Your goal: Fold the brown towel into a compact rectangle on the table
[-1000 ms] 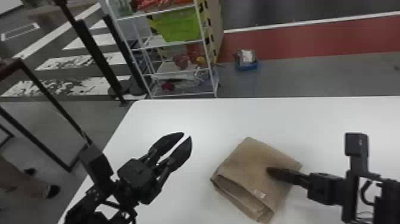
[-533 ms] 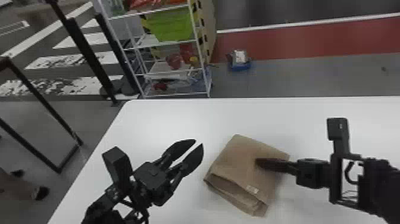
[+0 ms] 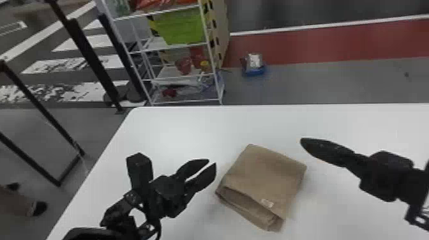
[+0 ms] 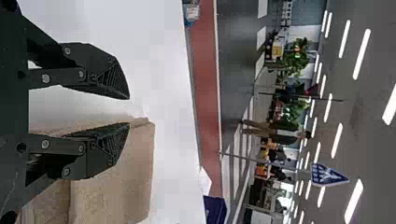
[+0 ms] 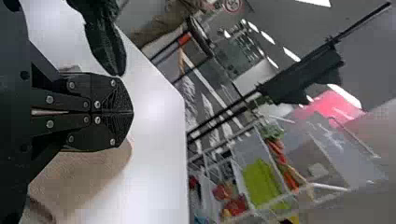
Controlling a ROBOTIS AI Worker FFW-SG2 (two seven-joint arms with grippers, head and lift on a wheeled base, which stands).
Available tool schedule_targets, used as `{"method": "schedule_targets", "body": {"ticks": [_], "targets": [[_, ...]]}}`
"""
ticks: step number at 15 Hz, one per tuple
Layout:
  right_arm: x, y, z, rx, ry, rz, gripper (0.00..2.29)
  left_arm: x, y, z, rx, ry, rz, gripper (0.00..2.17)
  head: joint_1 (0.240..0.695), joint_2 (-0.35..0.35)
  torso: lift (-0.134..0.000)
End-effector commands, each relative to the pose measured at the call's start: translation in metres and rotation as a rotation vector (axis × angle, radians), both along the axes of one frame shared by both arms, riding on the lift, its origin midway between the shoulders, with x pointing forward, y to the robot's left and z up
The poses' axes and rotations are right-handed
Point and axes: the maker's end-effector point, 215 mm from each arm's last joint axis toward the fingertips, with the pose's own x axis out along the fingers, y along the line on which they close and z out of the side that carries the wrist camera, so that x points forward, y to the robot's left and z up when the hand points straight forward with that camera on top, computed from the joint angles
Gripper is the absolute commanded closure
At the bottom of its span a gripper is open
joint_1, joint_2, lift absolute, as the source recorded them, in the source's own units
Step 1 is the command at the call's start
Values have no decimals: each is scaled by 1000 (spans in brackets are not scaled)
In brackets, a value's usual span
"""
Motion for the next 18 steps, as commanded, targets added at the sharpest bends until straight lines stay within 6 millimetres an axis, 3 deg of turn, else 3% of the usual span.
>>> {"method": "schedule_targets", "body": {"ticks": [1,4,7,9,12,14,18], "targets": [[4,-77,14,-55,-128,-198,2243,3,6,-17,-7,16,4,812,695,238,-124],[9,-182,-11,-126,-100,-394,2243,5,7,-9,-23,-15,-3,812,695,108,-124],[-17,-251,-58,-219,-72,-476,2243,18,19,-4,-22,-68,25,812,695,3,-124],[-30,-286,-78,-221,-42,-506,2243,19,24,-7,-38,-63,28,812,695,-66,-124],[-53,-316,-89,-229,-34,-525,2243,14,26,-12,-44,-48,25,812,695,-118,-124],[-64,-323,-96,-217,-26,-517,2243,10,26,-20,-47,-25,20,812,695,-145,-124],[-75,-335,-84,-187,-54,-517,2243,-2,22,-40,-32,18,12,812,695,-177,-124]]}}
